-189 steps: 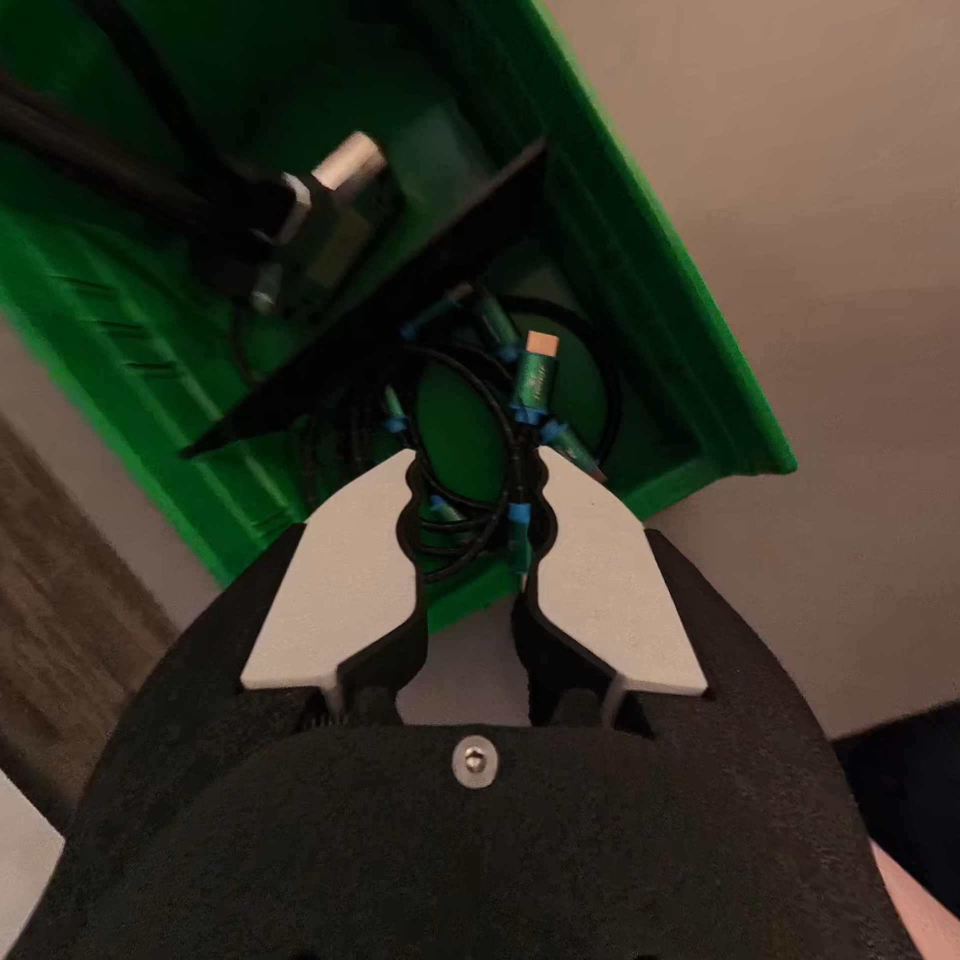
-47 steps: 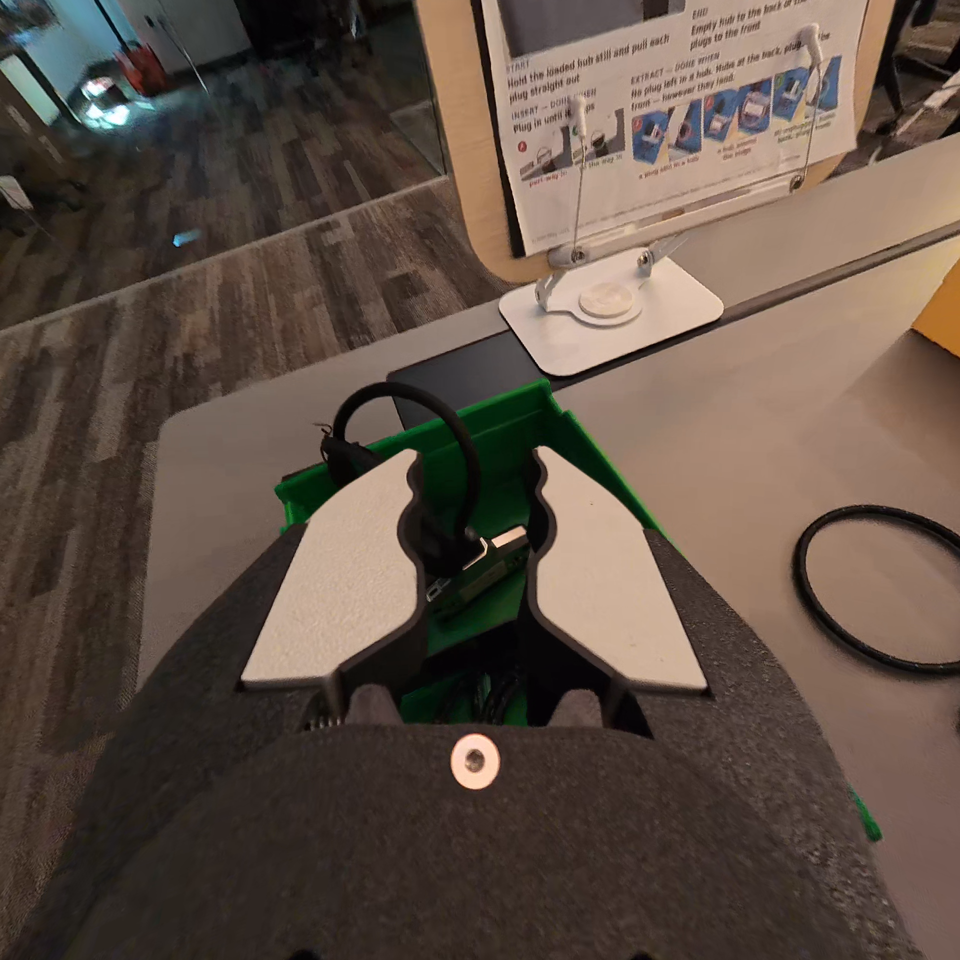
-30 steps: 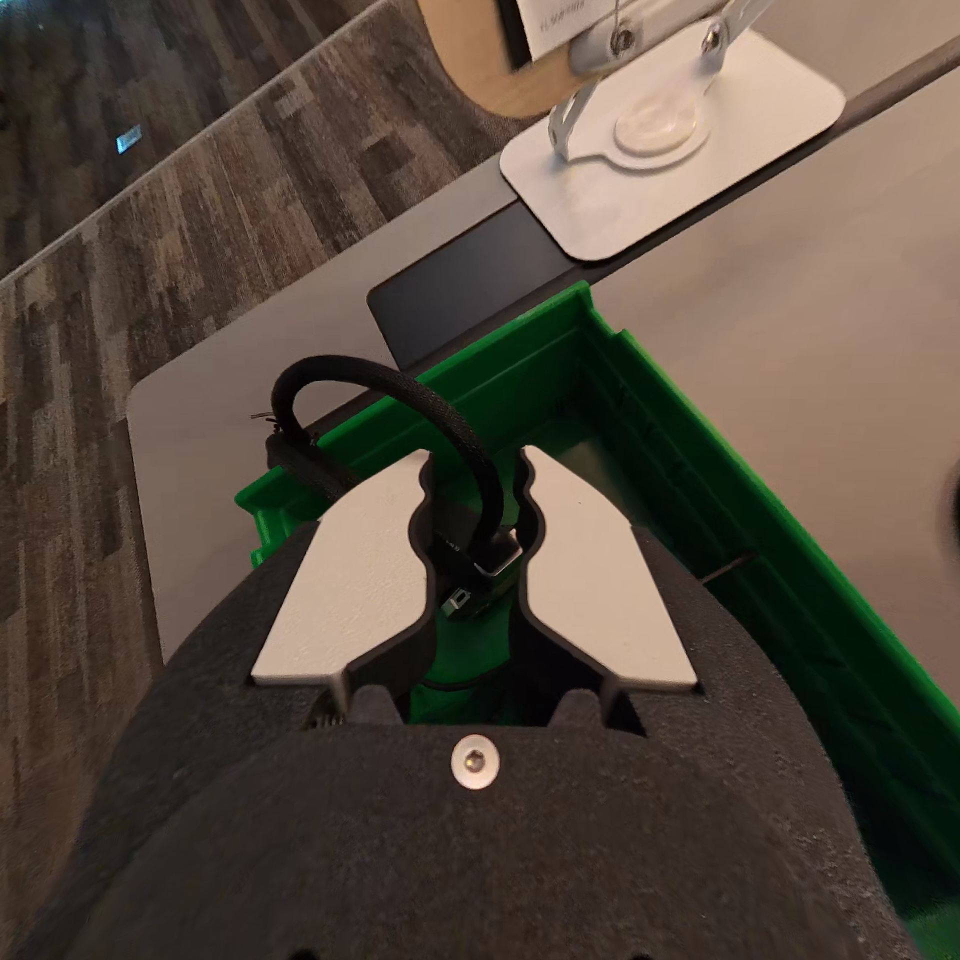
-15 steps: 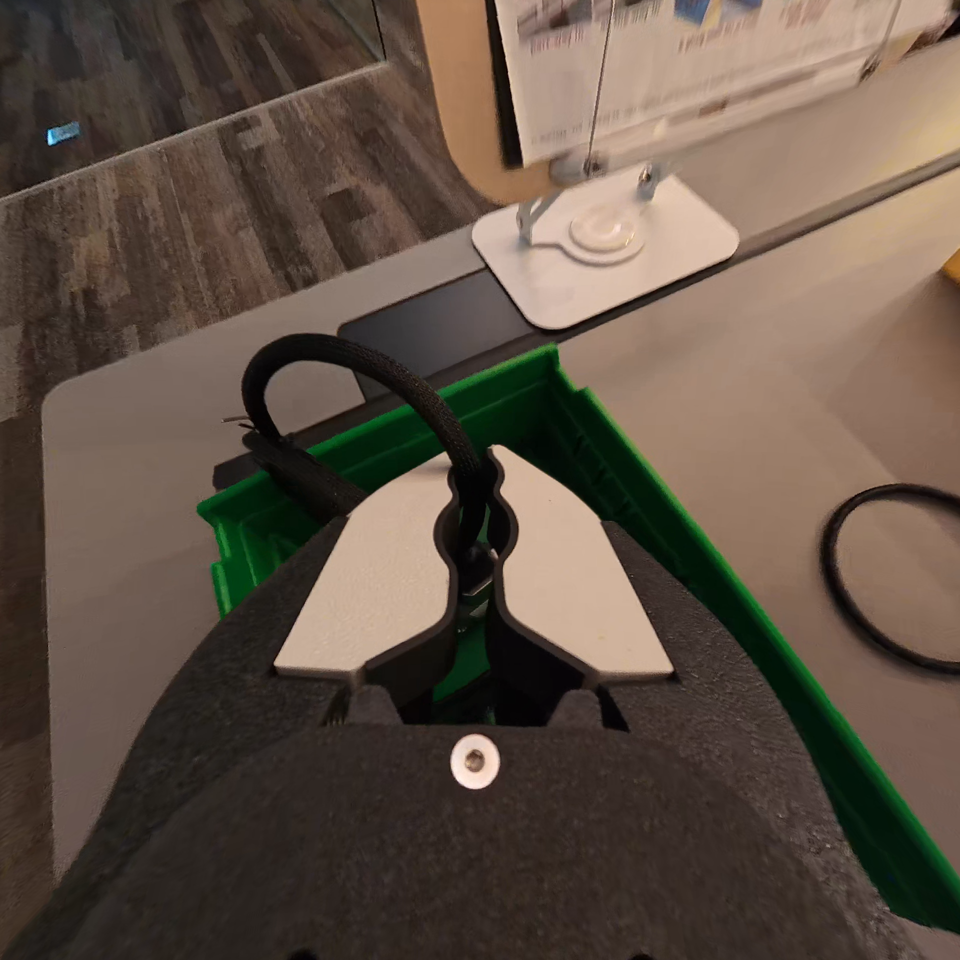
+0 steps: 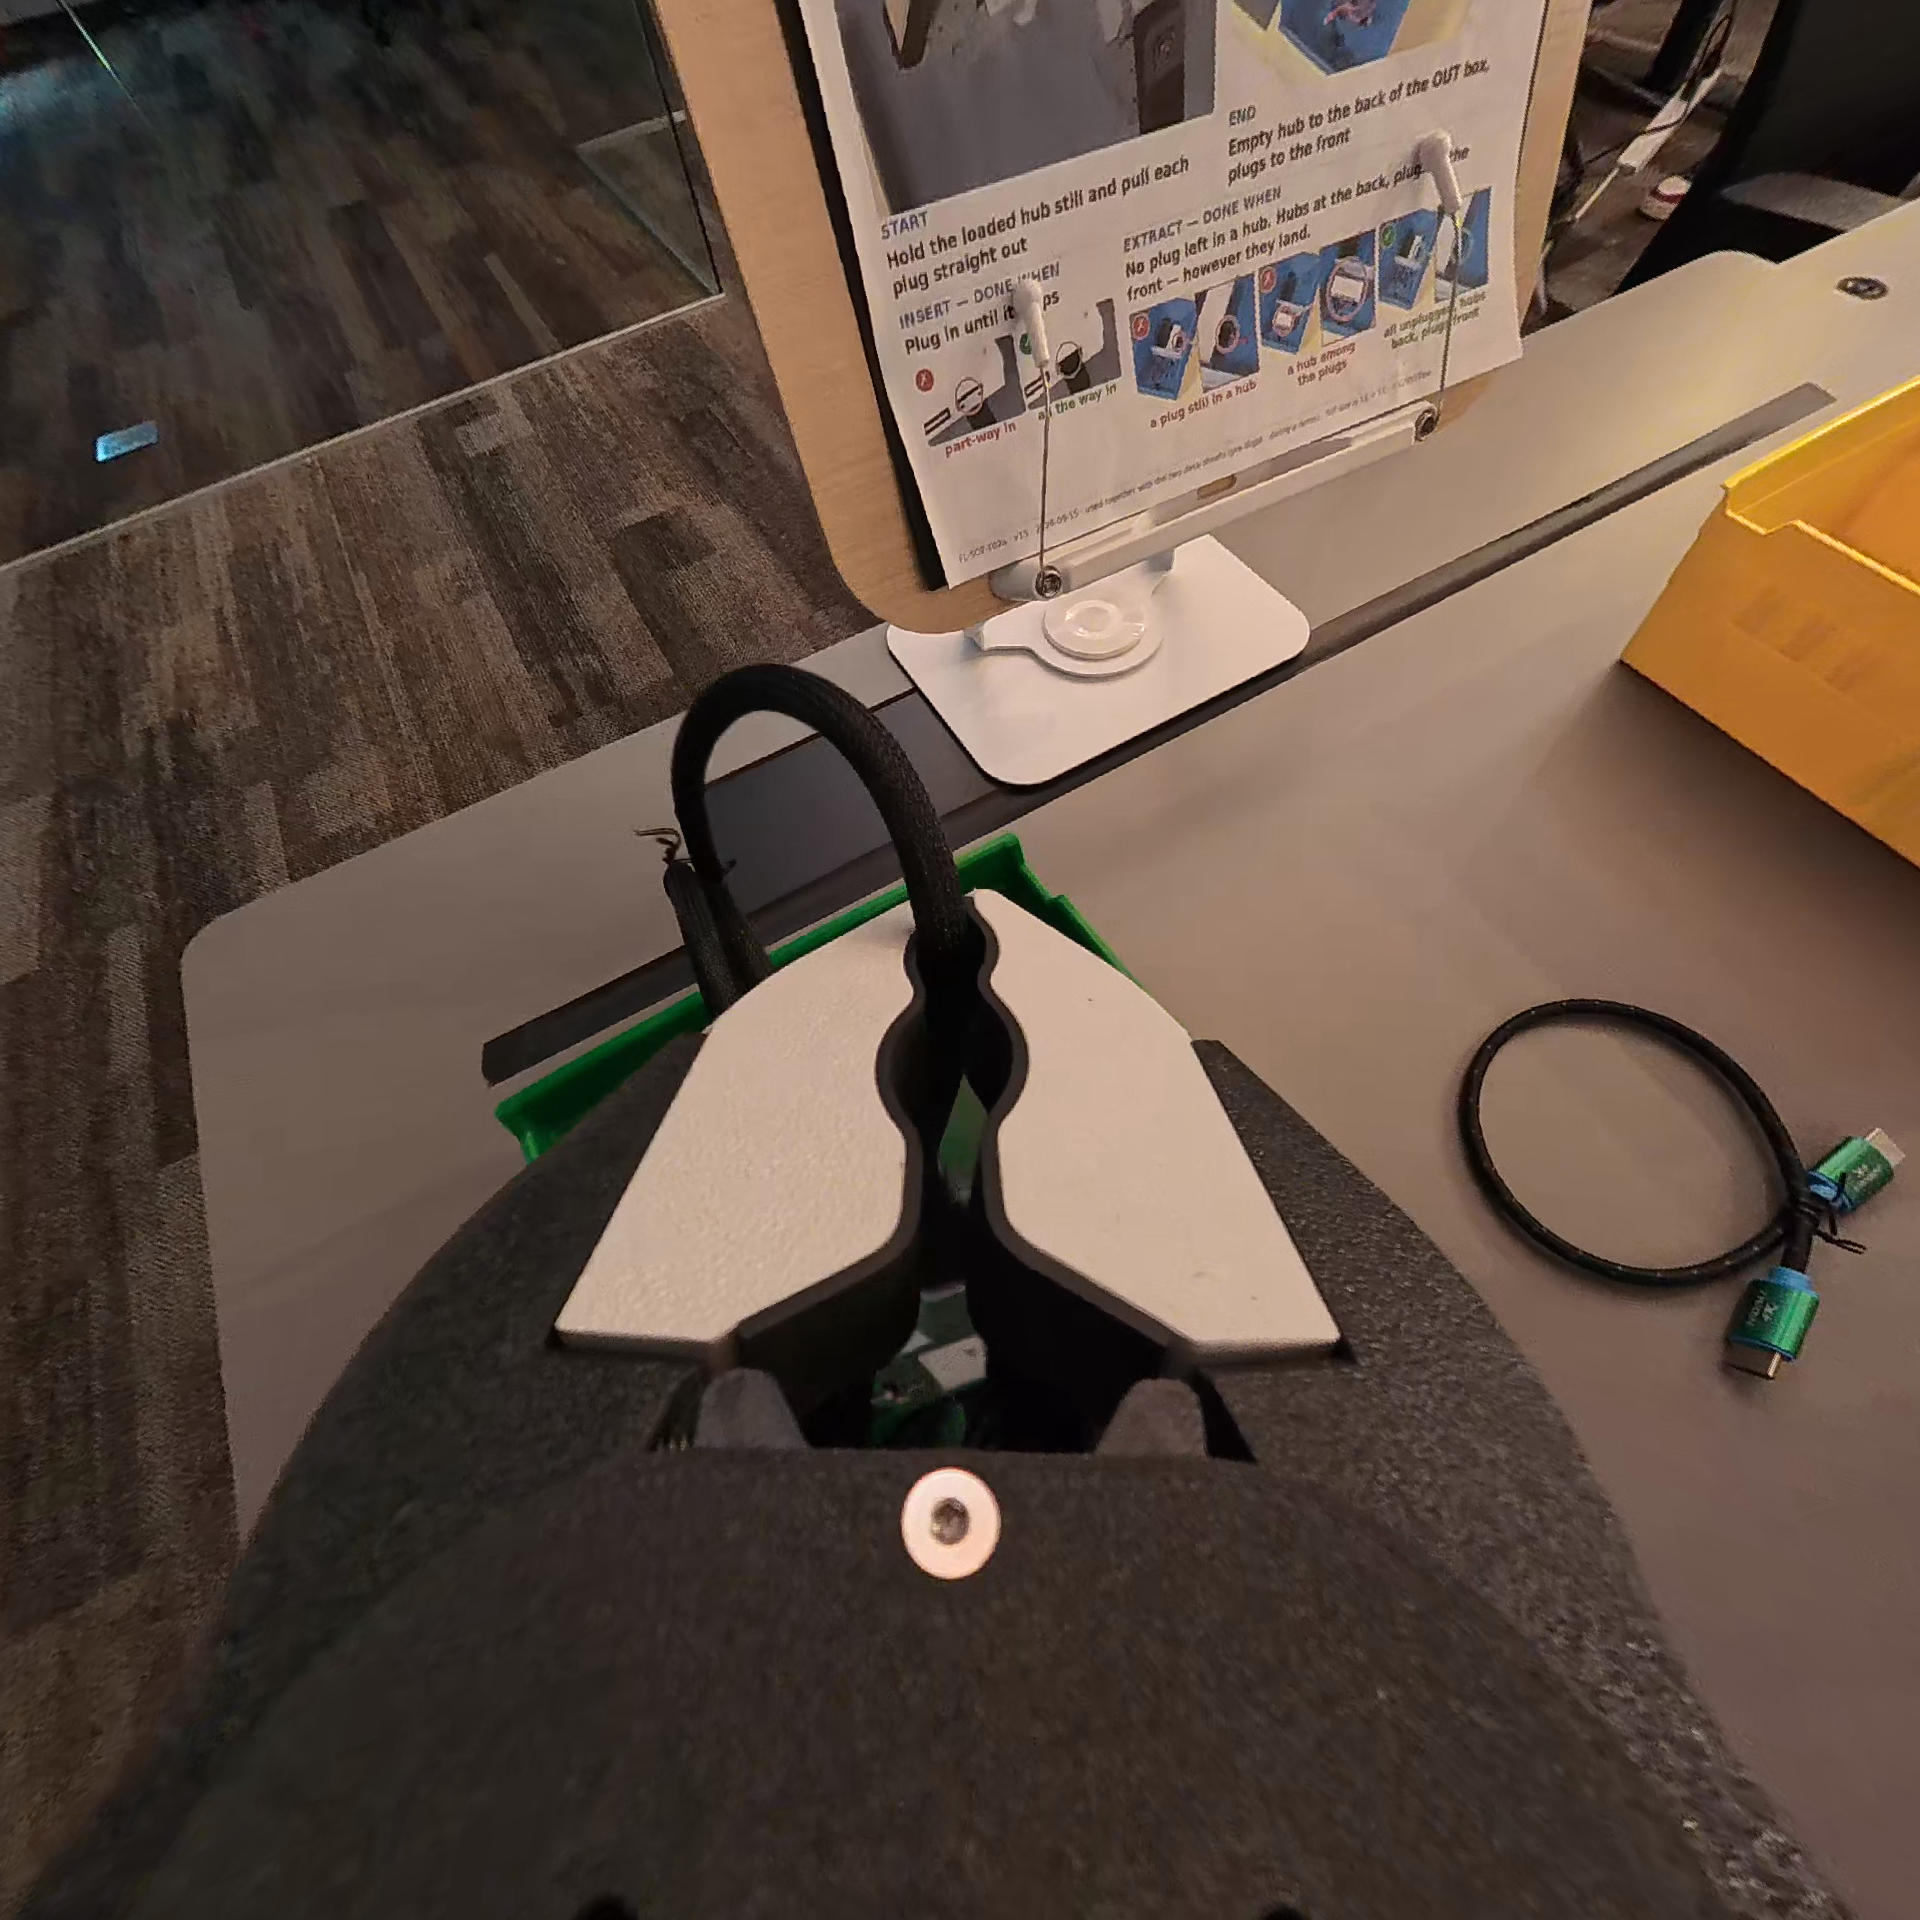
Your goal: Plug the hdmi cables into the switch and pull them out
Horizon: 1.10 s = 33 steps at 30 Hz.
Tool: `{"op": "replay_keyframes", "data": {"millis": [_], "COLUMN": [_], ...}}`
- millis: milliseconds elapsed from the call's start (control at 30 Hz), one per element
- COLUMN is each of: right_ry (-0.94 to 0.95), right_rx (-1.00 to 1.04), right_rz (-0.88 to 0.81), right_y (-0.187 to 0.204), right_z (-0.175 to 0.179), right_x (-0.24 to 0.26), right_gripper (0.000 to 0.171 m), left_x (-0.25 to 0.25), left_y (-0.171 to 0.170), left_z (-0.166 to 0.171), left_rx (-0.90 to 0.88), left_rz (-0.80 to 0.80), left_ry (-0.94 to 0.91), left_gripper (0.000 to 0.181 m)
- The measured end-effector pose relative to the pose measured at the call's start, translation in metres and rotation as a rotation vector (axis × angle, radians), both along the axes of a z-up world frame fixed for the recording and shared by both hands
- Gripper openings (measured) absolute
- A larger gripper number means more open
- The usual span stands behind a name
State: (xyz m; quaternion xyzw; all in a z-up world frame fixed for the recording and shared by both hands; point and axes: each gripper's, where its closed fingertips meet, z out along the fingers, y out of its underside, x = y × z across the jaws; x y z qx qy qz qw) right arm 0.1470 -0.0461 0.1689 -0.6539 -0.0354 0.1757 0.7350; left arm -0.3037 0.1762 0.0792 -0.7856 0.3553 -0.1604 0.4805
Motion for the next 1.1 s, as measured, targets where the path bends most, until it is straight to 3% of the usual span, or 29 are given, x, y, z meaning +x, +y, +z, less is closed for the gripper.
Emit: {"op": "replay_keyframes", "data": {"millis": [400,1100], "right_ry": [-0.181,-0.321], "right_rx": [-0.095,-0.186], "right_rz": [0.011,-0.006], "right_y": [0.028,0.051], "right_z": [-0.022,-0.049], "right_x": [-0.036,-0.057], "right_gripper": [0.044,0.045], "left_x": [-0.005,-0.038], "left_y": [0.003,0.003], "left_z": [0.013,0.035], "left_rx": [-0.069,-0.009], "left_rz": [0.003,0.041], "left_ry": [-0.114,-0.047], "left_gripper": [0.001,0.0]}}
